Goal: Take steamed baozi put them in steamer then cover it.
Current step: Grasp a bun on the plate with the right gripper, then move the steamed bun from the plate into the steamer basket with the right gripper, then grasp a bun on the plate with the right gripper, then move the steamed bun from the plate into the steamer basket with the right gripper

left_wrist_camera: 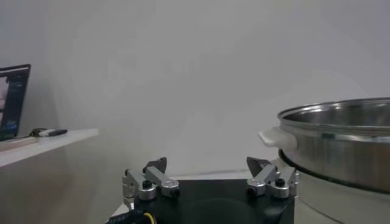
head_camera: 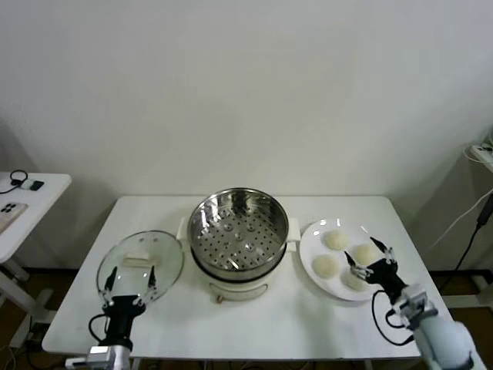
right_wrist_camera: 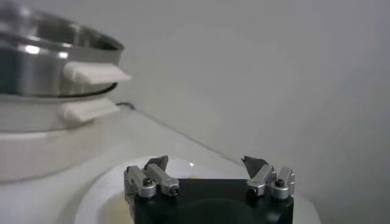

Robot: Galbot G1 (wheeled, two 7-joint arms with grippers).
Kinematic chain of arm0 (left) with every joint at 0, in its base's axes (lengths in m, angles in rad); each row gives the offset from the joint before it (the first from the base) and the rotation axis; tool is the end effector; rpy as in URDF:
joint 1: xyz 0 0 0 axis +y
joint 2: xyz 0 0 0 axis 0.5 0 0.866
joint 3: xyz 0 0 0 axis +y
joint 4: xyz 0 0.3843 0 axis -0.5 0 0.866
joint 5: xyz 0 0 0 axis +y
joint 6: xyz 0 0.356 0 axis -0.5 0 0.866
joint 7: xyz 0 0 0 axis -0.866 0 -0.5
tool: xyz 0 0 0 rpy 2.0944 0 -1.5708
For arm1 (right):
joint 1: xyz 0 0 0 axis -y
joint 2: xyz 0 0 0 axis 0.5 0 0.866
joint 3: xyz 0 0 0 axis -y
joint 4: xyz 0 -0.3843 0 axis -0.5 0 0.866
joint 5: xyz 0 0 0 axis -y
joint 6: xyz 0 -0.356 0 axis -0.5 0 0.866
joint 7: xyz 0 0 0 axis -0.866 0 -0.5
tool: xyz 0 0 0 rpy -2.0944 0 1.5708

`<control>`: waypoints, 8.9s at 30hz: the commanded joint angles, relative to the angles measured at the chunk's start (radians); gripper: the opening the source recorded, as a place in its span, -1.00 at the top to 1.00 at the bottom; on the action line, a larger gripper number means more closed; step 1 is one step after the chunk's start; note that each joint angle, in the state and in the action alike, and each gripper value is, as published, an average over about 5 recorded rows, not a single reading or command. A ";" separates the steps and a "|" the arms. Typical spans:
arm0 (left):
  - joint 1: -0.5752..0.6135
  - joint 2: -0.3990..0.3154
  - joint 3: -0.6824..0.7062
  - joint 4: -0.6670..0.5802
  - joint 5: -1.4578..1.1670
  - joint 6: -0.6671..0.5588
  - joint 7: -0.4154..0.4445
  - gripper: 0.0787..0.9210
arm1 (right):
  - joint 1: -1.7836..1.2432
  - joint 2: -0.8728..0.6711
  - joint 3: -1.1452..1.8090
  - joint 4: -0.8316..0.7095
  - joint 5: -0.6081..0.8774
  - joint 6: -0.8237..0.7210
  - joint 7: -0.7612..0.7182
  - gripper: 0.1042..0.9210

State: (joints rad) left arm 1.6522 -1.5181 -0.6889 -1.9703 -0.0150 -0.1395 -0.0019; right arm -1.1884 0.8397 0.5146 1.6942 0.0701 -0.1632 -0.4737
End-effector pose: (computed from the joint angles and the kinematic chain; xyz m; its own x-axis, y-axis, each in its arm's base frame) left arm 0.1281 0.0668 -0.3836 -0.9916 -0.1179 0.0533 -0.1108 0.9863 0.1218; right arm 0.3138 -0.2250 -0.3028 -0.8274 -0.3500 0.4392 -0.5409 0.7071 -0.4554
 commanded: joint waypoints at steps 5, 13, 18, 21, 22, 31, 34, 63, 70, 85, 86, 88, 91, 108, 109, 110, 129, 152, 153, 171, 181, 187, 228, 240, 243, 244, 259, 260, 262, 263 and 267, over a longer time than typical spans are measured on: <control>0.008 0.009 0.008 0.001 -0.004 -0.011 -0.014 -0.77 | 0.699 -0.369 -0.616 -0.288 -0.113 -0.072 -0.460 -0.76; 0.008 0.016 0.006 0.005 -0.015 -0.009 -0.019 -0.77 | 1.194 -0.322 -1.196 -0.488 -0.119 -0.012 -0.598 -0.76; 0.000 0.017 0.005 0.009 -0.021 -0.003 -0.023 -0.77 | 1.351 -0.223 -1.412 -0.631 -0.122 0.016 -0.631 -0.76; -0.004 0.019 0.003 0.011 -0.026 0.000 -0.026 -0.77 | 1.401 -0.135 -1.468 -0.724 -0.128 0.032 -0.641 -0.76; -0.005 0.020 0.001 0.011 -0.029 0.001 -0.027 -0.77 | 1.409 -0.105 -1.478 -0.753 -0.127 0.035 -0.643 -0.76; -0.019 0.030 -0.012 0.013 -0.048 0.020 -0.037 -0.77 | 1.399 0.084 -1.490 -0.928 -0.107 0.057 -0.644 -0.76; -0.025 0.032 -0.014 0.014 -0.050 0.026 -0.039 -0.77 | 1.380 0.115 -1.488 -0.955 -0.100 0.061 -0.642 -0.76; -0.039 0.038 -0.013 0.021 -0.052 0.040 -0.045 -0.77 | 1.276 0.252 -1.409 -1.129 -0.154 0.121 -0.625 -0.76; -0.037 0.037 -0.011 0.019 -0.051 0.039 -0.046 -0.77 | 1.277 0.261 -1.389 -1.143 -0.164 0.134 -0.628 -0.64; -0.026 0.036 -0.011 0.014 -0.053 0.038 -0.047 -0.77 | 1.363 0.186 -1.463 -0.981 -0.117 0.150 -0.635 -0.51; -0.025 0.036 -0.011 0.013 -0.053 0.037 -0.047 -0.77 | 1.389 0.170 -1.488 -0.945 -0.103 0.151 -0.637 -0.51; -0.021 0.036 -0.011 0.012 -0.053 0.037 -0.047 -0.77 | 1.453 0.142 -1.539 -0.877 -0.072 0.157 -0.641 -0.51; -0.016 0.037 -0.010 0.011 -0.053 0.035 -0.047 -0.77 | 1.566 0.112 -1.621 -0.789 -0.029 0.173 -0.648 -0.51; 0.012 0.052 0.001 -0.001 -0.058 0.030 -0.044 -0.77 | 2.059 0.257 -1.943 -0.482 0.037 0.355 -0.654 -0.51; 0.013 0.052 0.003 -0.001 -0.058 0.029 -0.044 -0.77 | 2.061 0.275 -1.943 -0.471 0.029 0.360 -0.653 -0.51; 0.015 0.053 0.005 -0.001 -0.058 0.029 -0.044 -0.77 | 2.060 0.296 -1.940 -0.460 0.019 0.366 -0.653 -0.51; 0.033 0.106 0.017 0.006 -0.053 0.027 -0.044 -0.77 | 1.761 0.604 -1.841 -0.588 -0.316 0.458 -0.647 -0.51; 0.035 0.107 0.006 0.032 -0.058 0.007 -0.047 -0.77 | 1.606 0.660 -1.808 -0.728 -0.434 0.518 -0.640 -0.53; 0.035 0.106 0.006 0.033 -0.058 0.006 -0.047 -0.77 | 1.606 0.659 -1.809 -0.727 -0.432 0.517 -0.638 -0.54; 0.044 0.099 0.010 0.032 -0.059 -0.001 -0.047 -0.77 | 1.791 0.521 -1.817 -0.542 -0.275 0.481 -0.656 -0.76; 0.052 0.092 0.011 0.015 -0.070 0.004 -0.050 -0.77 | 2.086 0.203 -2.107 -0.366 0.350 0.144 -0.422 -0.76; 0.057 0.090 0.022 0.013 -0.074 0.003 -0.050 -0.77 | 2.090 0.012 -2.169 -0.248 0.547 -0.149 -0.349 -0.76; 0.078 0.074 0.007 0.030 -0.073 -0.002 -0.057 -0.77 | 1.442 0.019 -1.855 -0.576 0.270 -0.139 -0.502 -0.76; 0.072 0.075 0.007 0.041 -0.072 -0.002 -0.057 -0.77 | 1.413 0.053 -1.818 -0.642 0.237 -0.123 -0.511 -0.76; 0.071 0.075 0.007 0.042 -0.072 -0.002 -0.057 -0.77 | 1.411 0.057 -1.815 -0.644 0.239 -0.122 -0.517 -0.73; 0.071 0.075 0.007 0.043 -0.072 -0.002 -0.057 -0.77 | 1.410 0.057 -1.815 -0.644 0.240 -0.122 -0.519 -0.71; 0.073 0.072 0.007 0.035 -0.072 -0.003 -0.057 -0.77 | 1.466 0.021 -1.816 -0.604 0.311 -0.127 -0.517 -0.49; 0.073 0.072 0.008 0.034 -0.072 -0.002 -0.057 -0.77 | 1.489 0.012 -1.824 -0.594 0.329 -0.129 -0.516 -0.49; 0.072 0.071 0.008 0.032 -0.071 -0.001 -0.057 -0.77 | 1.547 -0.012 -1.848 -0.570 0.367 -0.132 -0.515 -0.49; 0.072 0.071 0.008 0.031 -0.071 -0.001 -0.057 -0.77 | 1.585 -0.026 -1.866 -0.556 0.390 -0.133 -0.516 -0.49; 0.071 0.072 0.011 0.029 -0.070 0.002 -0.056 -0.77 | 1.768 -0.076 -1.956 -0.503 0.498 -0.132 -0.522 -0.49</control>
State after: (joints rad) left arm 1.7235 -1.4465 -0.6787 -1.9406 -0.0853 -0.1395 -0.0589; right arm 0.3533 0.8276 -1.3476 1.1264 0.4271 -0.2942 -0.9956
